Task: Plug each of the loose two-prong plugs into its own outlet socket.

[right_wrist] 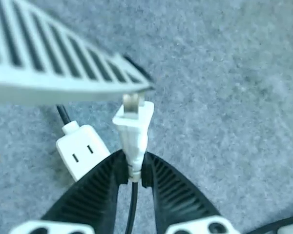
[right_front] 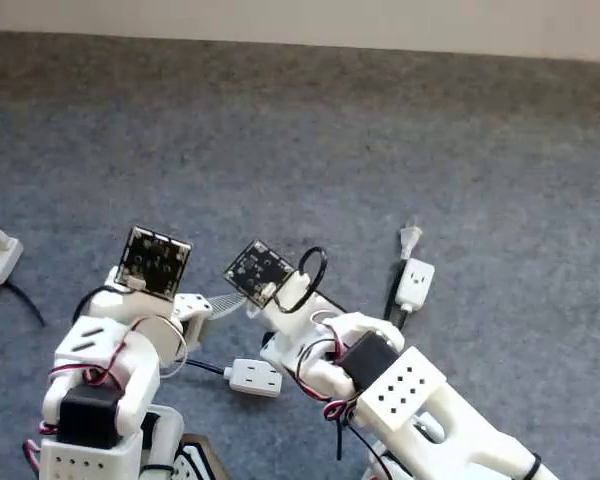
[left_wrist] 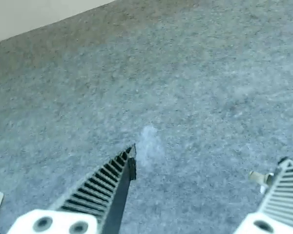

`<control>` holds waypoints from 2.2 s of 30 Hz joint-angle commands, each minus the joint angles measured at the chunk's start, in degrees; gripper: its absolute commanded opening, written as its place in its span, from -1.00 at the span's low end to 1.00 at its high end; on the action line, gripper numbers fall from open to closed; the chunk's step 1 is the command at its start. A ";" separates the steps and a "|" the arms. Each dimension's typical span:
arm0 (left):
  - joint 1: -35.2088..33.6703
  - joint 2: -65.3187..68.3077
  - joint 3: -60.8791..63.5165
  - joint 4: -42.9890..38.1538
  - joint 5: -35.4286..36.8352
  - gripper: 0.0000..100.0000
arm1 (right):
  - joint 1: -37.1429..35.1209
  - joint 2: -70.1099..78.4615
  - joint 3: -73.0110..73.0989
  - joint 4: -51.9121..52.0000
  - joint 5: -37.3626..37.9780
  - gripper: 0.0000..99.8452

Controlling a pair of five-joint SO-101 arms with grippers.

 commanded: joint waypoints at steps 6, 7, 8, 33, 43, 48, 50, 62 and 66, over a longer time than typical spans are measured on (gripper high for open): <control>2.86 -1.01 5.23 -1.41 0.18 -0.18 | -1.10 -1.19 -9.01 5.58 -1.67 -0.99; 2.86 -1.01 5.93 -2.29 0.18 -0.18 | -1.10 -1.19 -11.74 7.69 -1.67 -0.99; 2.77 -1.01 6.64 -3.16 0.18 -0.18 | -1.10 -1.19 -14.73 9.98 -1.67 -0.99; -5.93 -0.04 2.42 -3.60 -1.49 -0.18 | 8.84 22.29 -38.37 28.88 -8.62 -0.99; -24.75 42.51 -23.60 -3.52 0.97 -0.18 | 6.20 42.07 -58.95 47.08 -20.22 -0.99; -36.26 62.90 -43.30 -0.88 -0.53 -0.18 | 3.03 42.07 -58.68 46.90 -31.91 -0.99; -39.78 70.90 -50.95 2.55 -2.81 -0.18 | 0.66 41.89 -56.48 46.81 -37.63 -0.99; -55.34 101.93 -85.32 11.52 -3.25 -0.18 | -4.35 40.66 -39.96 34.59 -46.68 -0.99; -55.52 107.03 -89.89 12.13 -3.25 -0.18 | -4.44 31.16 -38.64 34.33 -46.68 -0.99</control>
